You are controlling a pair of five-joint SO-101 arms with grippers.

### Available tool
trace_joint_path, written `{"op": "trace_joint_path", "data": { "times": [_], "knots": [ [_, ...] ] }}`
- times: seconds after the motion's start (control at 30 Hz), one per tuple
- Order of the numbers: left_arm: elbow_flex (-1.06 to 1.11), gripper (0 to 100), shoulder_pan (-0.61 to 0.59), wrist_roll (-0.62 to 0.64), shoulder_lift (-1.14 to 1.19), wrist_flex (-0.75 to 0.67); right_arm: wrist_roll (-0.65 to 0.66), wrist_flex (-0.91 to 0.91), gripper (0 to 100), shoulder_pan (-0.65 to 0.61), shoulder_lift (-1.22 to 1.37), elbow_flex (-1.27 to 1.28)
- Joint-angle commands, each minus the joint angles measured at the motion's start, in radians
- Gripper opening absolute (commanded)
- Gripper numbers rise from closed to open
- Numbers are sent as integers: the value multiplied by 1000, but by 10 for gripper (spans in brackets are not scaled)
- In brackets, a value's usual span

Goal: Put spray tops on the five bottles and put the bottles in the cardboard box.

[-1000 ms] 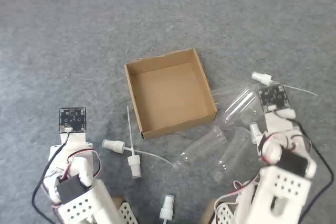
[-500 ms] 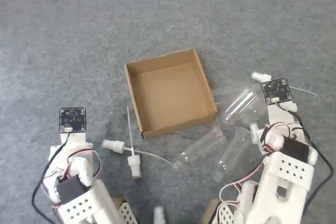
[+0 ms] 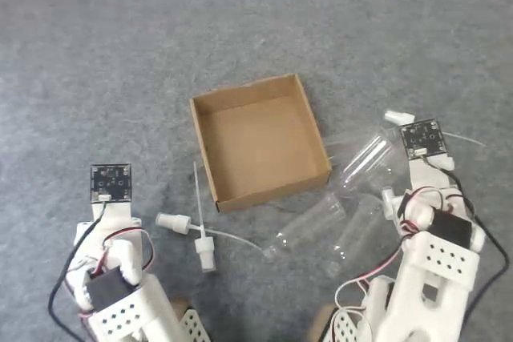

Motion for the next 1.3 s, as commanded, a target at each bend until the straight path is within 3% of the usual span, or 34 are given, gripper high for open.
{"op": "trace_joint_path", "data": {
  "times": [0.0, 1.27],
  "knots": [
    [-7, 12, -8, -6, -15, 8, -5, -13, 125, 2, 1, -54],
    [-7, 12, -8, -6, -15, 8, -3, -13, 128, -4, 8, -66]
  ]
}}
